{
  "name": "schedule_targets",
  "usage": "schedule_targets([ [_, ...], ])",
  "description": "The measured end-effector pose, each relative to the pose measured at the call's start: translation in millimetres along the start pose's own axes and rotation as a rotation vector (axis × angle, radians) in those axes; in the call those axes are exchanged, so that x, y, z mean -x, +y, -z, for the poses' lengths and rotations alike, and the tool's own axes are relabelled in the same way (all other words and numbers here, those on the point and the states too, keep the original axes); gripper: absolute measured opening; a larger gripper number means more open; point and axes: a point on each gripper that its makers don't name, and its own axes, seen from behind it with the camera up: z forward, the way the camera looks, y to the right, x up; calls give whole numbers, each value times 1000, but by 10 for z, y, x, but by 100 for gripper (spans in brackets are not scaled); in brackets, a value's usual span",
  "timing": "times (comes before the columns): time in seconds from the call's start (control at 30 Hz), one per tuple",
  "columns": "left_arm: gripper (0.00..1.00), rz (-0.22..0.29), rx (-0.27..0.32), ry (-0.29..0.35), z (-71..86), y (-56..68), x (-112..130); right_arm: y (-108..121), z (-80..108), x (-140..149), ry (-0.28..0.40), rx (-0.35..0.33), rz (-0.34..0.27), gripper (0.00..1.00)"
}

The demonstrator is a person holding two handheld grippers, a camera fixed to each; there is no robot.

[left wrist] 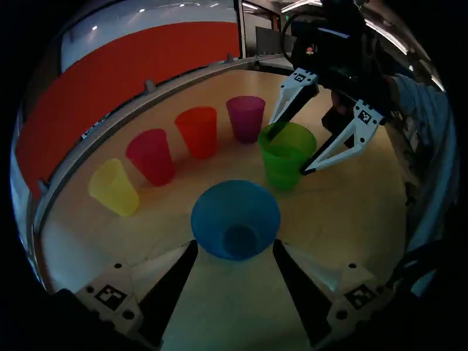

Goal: Pour water

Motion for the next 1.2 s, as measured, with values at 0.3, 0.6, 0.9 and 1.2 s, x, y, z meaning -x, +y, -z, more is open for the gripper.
schedule_targets([
  [0.3, 96, 23, -14, -1, 64, -17, 118, 10, -8, 41, 4, 7, -4, 91],
  [0.6, 96, 35, -31, -4, 121, -32, 171, 30, 25, 45, 12, 25, -11, 98],
  [0.9, 96, 58, -38, 1, 207, -25, 179, 56, 131, 113, 6, 50, -13, 100],
  [1.2, 96, 105, -67, 17, 329, -43, 217, 101, 336, 226, 9, 87, -28, 100],
])
